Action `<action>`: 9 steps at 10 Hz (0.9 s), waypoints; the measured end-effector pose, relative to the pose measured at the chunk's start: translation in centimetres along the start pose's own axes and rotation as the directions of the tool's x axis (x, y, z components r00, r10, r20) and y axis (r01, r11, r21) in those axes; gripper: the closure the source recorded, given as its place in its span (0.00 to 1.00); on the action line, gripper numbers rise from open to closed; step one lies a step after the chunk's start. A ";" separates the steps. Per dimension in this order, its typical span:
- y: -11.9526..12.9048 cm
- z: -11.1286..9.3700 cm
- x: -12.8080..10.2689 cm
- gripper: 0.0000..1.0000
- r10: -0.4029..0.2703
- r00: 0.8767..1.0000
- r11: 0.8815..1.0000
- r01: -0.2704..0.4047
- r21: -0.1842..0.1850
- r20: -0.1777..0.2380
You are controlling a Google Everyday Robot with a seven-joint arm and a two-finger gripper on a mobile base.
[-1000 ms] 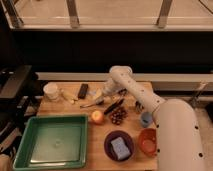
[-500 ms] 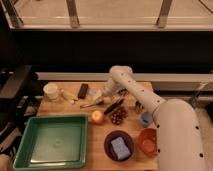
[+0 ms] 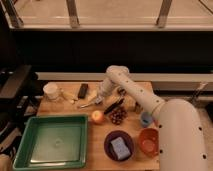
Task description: Place fork in red bowl
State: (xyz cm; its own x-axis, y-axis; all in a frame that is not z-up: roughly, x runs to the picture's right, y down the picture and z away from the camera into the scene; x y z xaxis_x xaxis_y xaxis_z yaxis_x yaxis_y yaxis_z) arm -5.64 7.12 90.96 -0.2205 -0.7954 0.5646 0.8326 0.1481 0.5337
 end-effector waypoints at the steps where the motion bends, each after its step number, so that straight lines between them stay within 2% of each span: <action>1: -1.6 0.7 -0.1 0.58 -0.016 1.000 1.000 0.015 0.015 0.010; 4: -2.5 1.4 -0.3 0.90 -0.031 0.999 0.999 0.030 0.028 0.030; 5: -2.2 1.3 -0.5 0.96 -0.034 0.999 0.999 0.033 0.028 0.036; 7: -1.7 1.4 -0.6 1.00 -0.035 0.999 0.999 0.034 0.021 0.037; 9: -2.2 1.0 -0.4 0.88 -0.047 0.998 0.999 0.047 0.013 0.028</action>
State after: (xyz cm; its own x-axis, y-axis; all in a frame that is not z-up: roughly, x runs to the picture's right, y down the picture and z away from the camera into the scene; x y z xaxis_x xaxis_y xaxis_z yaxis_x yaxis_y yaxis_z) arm -7.84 7.70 90.18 -0.2736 -0.7846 0.5564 0.8146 0.1186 0.5678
